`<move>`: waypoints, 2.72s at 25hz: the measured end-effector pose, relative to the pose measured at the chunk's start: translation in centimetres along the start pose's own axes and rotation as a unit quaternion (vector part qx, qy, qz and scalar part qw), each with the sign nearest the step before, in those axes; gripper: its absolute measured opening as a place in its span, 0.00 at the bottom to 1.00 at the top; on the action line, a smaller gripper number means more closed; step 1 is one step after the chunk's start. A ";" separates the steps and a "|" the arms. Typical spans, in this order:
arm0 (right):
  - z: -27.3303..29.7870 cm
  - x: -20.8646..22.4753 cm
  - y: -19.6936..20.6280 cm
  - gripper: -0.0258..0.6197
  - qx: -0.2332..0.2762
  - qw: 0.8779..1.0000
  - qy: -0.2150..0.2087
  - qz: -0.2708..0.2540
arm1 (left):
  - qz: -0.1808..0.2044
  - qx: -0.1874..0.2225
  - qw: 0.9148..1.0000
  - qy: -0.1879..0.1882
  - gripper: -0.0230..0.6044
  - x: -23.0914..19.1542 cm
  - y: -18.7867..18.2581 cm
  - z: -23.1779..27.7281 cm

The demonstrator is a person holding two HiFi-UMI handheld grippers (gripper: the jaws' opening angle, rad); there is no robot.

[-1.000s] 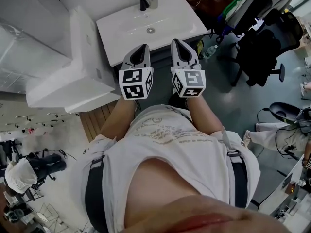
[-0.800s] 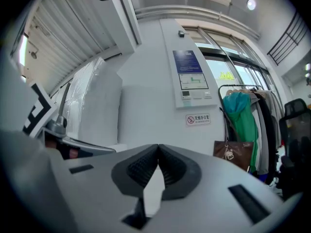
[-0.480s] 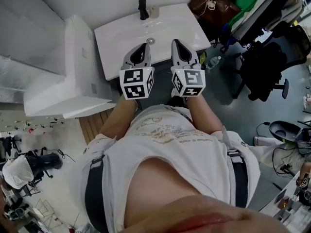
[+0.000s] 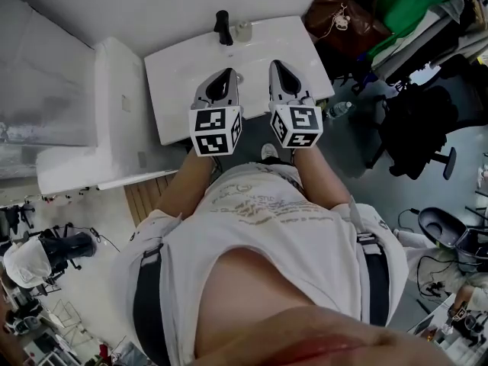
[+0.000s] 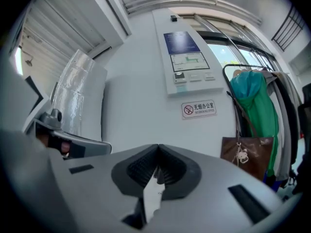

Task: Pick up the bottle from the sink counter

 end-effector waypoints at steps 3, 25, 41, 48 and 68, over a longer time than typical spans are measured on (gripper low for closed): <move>2.2 1.2 -0.7 0.08 0.000 1.000 -0.013 -0.001 | -0.008 -0.008 1.000 -0.010 0.07 -0.7 -0.7 2.0; 12.7 7.4 -1.2 0.08 -0.019 0.987 -0.155 -0.026 | -0.054 -0.035 0.992 -0.109 0.07 -1.6 -3.7 11.3; 16.3 9.4 0.1 0.08 -0.051 0.985 -0.163 -0.030 | -0.063 -0.044 0.992 -0.105 0.07 -1.9 -3.9 13.8; 18.9 7.8 2.0 0.08 -0.077 0.984 -0.158 -0.030 | -0.051 -0.045 0.992 -0.102 0.07 -4.2 -4.3 13.5; 27.9 6.5 10.5 0.46 -0.166 0.976 -0.130 -0.055 | -0.068 -0.055 0.987 -0.133 0.07 -8.1 -2.2 10.9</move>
Point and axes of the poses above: the fingertips, and each gripper's own axes: z forward along the fingers, x to its right, y out of its underside, the point moved 5 cm from there along -z, backward along the fingers, and after that the axes turned 12 degrees about -x, right-handed, at the moved point
